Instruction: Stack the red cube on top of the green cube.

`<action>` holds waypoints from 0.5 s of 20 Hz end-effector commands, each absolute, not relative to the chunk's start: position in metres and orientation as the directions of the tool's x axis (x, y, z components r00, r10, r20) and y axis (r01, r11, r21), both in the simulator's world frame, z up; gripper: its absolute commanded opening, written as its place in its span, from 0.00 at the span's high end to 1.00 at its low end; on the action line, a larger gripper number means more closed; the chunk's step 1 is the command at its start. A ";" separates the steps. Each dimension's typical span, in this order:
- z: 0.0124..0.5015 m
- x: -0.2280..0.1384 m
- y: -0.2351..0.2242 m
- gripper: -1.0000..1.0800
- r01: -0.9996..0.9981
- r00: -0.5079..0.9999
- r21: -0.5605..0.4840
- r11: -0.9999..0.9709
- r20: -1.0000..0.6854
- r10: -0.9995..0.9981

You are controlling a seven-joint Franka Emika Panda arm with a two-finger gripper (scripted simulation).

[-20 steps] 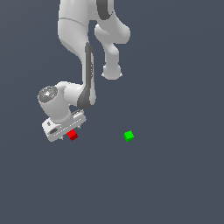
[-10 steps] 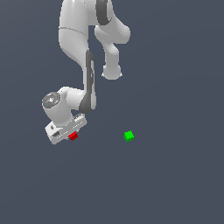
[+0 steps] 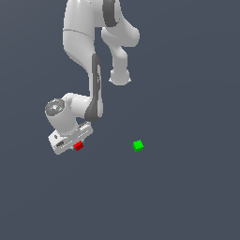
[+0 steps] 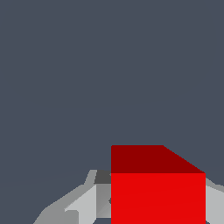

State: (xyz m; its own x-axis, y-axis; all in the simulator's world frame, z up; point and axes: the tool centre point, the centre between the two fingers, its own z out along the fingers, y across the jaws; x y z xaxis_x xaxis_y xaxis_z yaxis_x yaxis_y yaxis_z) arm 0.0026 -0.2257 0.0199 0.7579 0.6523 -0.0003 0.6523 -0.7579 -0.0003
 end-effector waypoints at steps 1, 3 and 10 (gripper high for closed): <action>0.020 0.003 -0.226 1.00 0.652 0.758 0.000 -0.758 0.000 0.652; 0.023 0.003 -0.226 1.00 0.652 0.758 0.000 -0.758 0.000 0.652; 0.051 0.002 -0.225 1.00 0.652 0.758 0.000 -0.758 0.000 0.652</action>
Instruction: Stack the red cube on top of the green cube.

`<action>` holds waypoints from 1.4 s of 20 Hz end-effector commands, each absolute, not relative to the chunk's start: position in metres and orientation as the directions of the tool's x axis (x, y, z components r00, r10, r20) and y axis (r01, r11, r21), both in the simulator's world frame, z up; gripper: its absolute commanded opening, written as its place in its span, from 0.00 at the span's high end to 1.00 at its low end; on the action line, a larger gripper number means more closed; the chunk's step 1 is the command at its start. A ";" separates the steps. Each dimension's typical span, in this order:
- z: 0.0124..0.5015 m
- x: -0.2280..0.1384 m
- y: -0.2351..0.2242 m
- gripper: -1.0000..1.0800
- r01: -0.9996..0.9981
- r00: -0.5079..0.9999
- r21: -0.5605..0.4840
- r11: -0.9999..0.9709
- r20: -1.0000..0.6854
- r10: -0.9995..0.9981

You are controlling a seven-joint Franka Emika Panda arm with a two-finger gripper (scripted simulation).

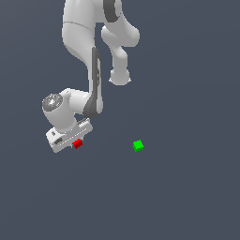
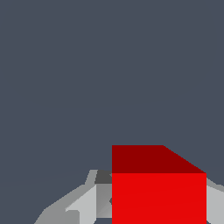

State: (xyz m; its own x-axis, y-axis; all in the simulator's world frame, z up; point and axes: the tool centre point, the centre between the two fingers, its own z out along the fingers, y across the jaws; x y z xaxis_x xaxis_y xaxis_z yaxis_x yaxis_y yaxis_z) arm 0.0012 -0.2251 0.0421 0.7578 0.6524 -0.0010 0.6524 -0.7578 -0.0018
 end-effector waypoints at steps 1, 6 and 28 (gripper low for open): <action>0.058 0.002 -0.225 1.00 0.652 0.758 0.000 -0.758 0.000 0.652; 0.094 0.001 -0.225 1.00 0.652 0.758 0.000 -0.758 0.000 0.652; 0.108 0.002 -0.165 1.00 0.653 0.758 0.001 -0.758 0.000 0.653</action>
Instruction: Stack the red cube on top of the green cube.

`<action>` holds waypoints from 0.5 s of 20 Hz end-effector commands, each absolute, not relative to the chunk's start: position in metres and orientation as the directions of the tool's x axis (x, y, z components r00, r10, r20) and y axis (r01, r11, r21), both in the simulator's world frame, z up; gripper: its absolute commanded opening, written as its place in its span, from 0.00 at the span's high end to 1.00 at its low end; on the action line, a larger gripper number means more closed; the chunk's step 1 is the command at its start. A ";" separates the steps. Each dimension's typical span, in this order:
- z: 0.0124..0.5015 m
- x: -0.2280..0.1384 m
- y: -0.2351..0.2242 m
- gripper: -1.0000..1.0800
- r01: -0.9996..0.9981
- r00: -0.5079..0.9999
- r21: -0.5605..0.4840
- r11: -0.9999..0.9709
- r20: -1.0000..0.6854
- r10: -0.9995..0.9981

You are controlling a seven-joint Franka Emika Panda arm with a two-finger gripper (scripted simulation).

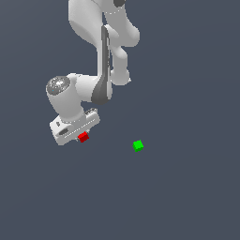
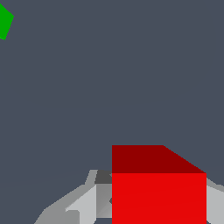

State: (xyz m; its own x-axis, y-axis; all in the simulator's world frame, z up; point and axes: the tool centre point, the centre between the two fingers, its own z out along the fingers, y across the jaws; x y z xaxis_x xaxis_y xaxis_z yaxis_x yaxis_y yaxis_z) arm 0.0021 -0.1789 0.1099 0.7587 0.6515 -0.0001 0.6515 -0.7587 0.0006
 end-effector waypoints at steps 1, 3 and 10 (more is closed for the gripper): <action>0.106 0.002 -0.155 1.00 0.653 0.758 0.001 -0.758 0.000 0.653; 0.102 0.002 -0.132 1.00 0.653 0.758 0.001 -0.758 0.000 0.653; 0.086 0.004 -0.042 1.00 0.653 0.757 0.000 -0.757 0.001 0.653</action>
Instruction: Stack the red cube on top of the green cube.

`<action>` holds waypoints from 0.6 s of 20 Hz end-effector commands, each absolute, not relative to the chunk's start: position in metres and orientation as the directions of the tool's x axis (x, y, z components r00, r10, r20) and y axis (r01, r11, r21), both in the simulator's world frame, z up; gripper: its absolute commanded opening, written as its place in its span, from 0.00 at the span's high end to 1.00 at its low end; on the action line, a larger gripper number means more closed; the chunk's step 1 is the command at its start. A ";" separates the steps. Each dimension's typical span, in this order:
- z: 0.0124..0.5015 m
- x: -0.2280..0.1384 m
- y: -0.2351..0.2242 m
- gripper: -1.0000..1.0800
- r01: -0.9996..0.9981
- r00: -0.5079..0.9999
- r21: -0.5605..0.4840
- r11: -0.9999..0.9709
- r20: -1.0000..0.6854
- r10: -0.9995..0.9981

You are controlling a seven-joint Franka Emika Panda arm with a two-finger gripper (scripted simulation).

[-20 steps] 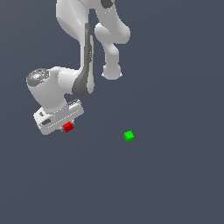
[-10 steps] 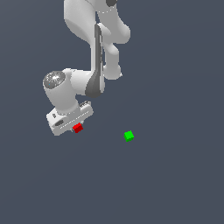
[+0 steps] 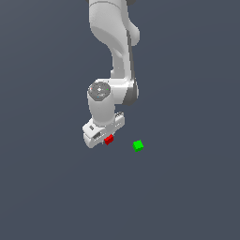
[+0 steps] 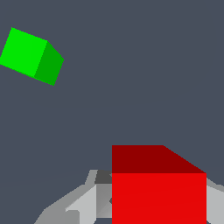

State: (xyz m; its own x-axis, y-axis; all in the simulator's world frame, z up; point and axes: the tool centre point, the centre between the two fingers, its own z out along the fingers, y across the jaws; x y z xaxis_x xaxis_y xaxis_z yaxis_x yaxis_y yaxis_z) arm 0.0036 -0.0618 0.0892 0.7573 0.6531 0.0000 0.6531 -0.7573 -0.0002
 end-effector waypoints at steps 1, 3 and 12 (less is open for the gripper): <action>0.084 0.004 -0.029 1.00 0.653 0.757 0.000 -0.757 0.001 0.653; 0.079 0.005 -0.003 1.00 0.653 0.757 0.000 -0.757 0.001 0.653; 0.065 0.009 0.075 1.00 0.653 0.758 0.000 -0.758 0.000 0.653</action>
